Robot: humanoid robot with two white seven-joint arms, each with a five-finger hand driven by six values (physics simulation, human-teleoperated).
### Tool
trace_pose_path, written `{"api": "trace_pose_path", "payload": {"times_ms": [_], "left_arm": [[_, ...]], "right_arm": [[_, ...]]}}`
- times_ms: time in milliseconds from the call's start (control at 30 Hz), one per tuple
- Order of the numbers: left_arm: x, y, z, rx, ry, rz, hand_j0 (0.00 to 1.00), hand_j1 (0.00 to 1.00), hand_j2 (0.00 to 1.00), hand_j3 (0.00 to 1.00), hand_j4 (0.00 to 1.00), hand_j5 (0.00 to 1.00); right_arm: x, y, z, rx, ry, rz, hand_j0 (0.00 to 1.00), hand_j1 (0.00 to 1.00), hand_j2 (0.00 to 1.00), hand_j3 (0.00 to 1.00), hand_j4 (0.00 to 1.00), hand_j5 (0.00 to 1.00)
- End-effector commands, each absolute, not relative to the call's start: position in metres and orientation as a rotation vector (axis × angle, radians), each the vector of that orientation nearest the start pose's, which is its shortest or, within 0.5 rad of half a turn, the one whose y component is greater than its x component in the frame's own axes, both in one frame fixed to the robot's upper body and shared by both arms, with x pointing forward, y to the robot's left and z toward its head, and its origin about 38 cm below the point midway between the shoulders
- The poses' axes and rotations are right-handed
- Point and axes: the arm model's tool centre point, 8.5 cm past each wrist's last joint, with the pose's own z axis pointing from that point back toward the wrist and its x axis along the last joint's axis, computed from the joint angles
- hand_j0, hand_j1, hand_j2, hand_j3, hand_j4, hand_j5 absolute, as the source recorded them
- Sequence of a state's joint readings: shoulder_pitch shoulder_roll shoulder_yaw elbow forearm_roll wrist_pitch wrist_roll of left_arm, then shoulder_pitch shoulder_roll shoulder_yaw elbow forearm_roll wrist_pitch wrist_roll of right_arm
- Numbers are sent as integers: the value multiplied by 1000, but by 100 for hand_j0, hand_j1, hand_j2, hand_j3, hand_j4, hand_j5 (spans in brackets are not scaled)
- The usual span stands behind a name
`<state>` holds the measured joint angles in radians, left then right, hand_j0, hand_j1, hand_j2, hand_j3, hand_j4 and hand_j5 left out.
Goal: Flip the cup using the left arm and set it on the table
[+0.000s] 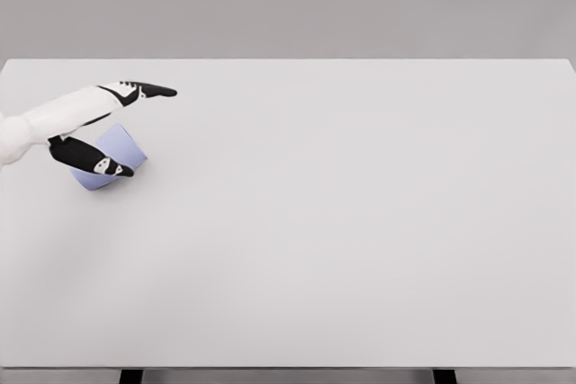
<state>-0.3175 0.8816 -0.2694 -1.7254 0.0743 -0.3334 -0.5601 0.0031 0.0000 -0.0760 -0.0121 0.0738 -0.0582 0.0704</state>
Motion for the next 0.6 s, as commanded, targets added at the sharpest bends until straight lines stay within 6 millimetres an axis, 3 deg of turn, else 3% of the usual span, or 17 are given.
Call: {"api": "trace_pose_path", "payload": {"times_ms": [0,233,367,467,533,567], "left_arm": [[382,322,252,129,-1638,-1553,100,100,100,100,100,100],[380,318,254,125,-1615,-1576,100,100,100,100,100,100],[389,317,273,176,-1610,-1553,100,100,100,100,100,100],[406,331,281,259,-1484,-1396,100,100,100,100,100,100],[419,351,311,455,-1495,-1241,100,100,100,100,100,100],[417,361,317,500,-1484,-1251,100,100,100,100,100,100]], "right_arm": [[8,-266,-262,-18,-67,2,100,100,100,100,100,100],[7,-266,-262,-17,-63,0,100,100,100,100,100,100],[7,-266,-262,-17,-63,2,100,100,100,100,100,100],[7,-266,-262,-17,-63,2,100,100,100,100,100,100],[7,-266,-262,-17,-63,2,100,100,100,100,100,100],[7,-266,-262,-17,-63,2,100,100,100,100,100,100]]}}
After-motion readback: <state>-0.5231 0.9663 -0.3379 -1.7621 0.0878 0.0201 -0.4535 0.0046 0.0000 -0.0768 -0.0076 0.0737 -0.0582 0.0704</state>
